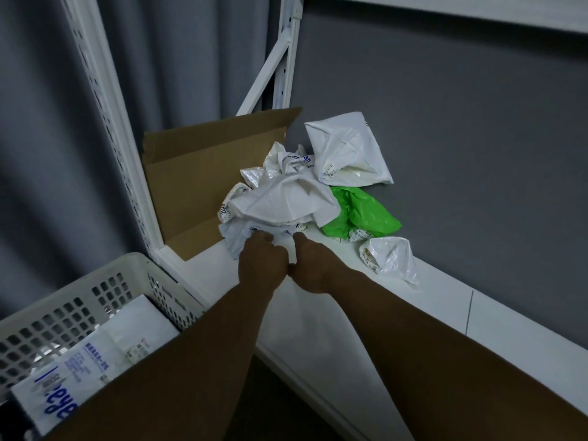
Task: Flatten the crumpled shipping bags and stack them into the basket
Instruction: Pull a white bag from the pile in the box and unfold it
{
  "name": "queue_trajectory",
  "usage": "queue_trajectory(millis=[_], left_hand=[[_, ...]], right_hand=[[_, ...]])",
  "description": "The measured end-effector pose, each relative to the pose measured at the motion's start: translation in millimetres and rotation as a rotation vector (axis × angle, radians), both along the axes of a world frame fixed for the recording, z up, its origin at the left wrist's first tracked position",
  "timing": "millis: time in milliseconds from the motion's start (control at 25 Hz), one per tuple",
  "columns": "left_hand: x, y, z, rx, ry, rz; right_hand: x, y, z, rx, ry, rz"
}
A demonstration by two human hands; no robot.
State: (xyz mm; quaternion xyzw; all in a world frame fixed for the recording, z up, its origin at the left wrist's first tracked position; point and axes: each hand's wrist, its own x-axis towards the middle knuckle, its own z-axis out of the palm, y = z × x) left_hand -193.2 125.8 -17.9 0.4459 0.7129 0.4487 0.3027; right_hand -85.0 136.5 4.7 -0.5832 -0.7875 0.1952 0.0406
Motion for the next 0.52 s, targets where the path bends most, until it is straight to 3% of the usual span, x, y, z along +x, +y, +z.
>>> queue_trajectory(millis=[200,360,480,520], left_hand=[[-1.2,7.3,19.3,0.095,-0.104,0.014],[-12.1,21.5,-13.6,0.201,-0.393,-0.013],[-21.0,36.2,-10.5,0.121,-0.660,0.091],[-21.8,37.9,-2.1,0.098,-0.667,0.093]], right_hand=[[-8.7,27.0,14.8,0.115,0.079,-0.002],[-27.1,50.9,18.6,0.110,0.076,0.016],[-45.3,71.7,23.1,0.084,0.099,-0.025],[-50.4,79.1,24.3,0.078,0.103,-0.045]])
